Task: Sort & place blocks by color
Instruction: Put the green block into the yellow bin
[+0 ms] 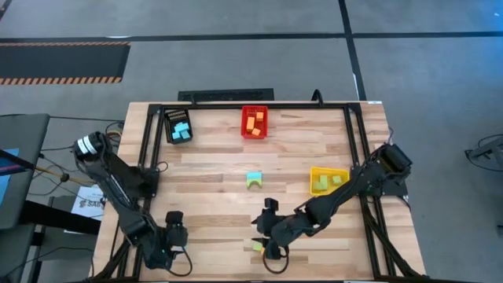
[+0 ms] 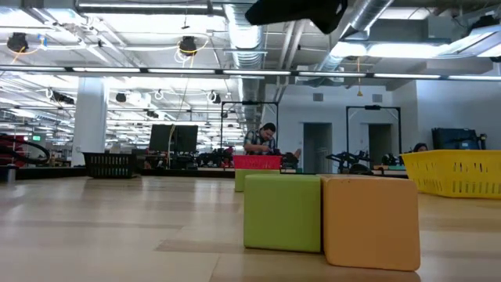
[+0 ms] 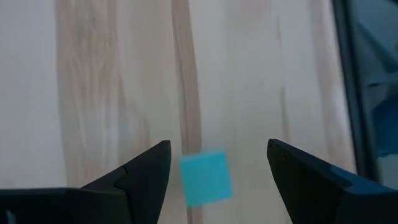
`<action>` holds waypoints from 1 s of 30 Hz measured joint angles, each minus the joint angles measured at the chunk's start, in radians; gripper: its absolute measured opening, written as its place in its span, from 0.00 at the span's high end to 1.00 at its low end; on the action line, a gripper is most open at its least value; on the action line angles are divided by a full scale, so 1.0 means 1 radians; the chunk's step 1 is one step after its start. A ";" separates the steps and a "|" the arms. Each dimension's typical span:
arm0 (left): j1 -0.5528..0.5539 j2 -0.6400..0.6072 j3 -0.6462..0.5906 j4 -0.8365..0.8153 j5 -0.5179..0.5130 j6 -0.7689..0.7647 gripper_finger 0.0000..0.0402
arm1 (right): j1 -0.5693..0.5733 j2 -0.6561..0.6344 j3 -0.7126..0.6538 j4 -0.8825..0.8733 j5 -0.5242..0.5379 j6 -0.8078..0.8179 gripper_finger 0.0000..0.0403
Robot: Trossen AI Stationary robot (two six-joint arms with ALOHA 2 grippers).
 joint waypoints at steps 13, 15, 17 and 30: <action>-0.008 0.082 0.000 -0.012 0.001 -0.008 0.37 | 0.000 0.026 0.004 -0.020 0.005 0.041 0.34; -0.005 0.082 0.000 0.000 -0.032 -0.003 0.37 | -0.004 0.060 0.004 -0.030 -0.034 0.075 0.34; 0.000 0.082 0.000 0.023 -0.087 0.024 0.37 | -0.003 0.093 0.004 -0.047 -0.080 0.099 0.34; 0.123 0.082 0.001 0.152 -0.215 0.212 0.37 | 0.020 0.332 0.427 -0.527 -0.195 0.195 0.34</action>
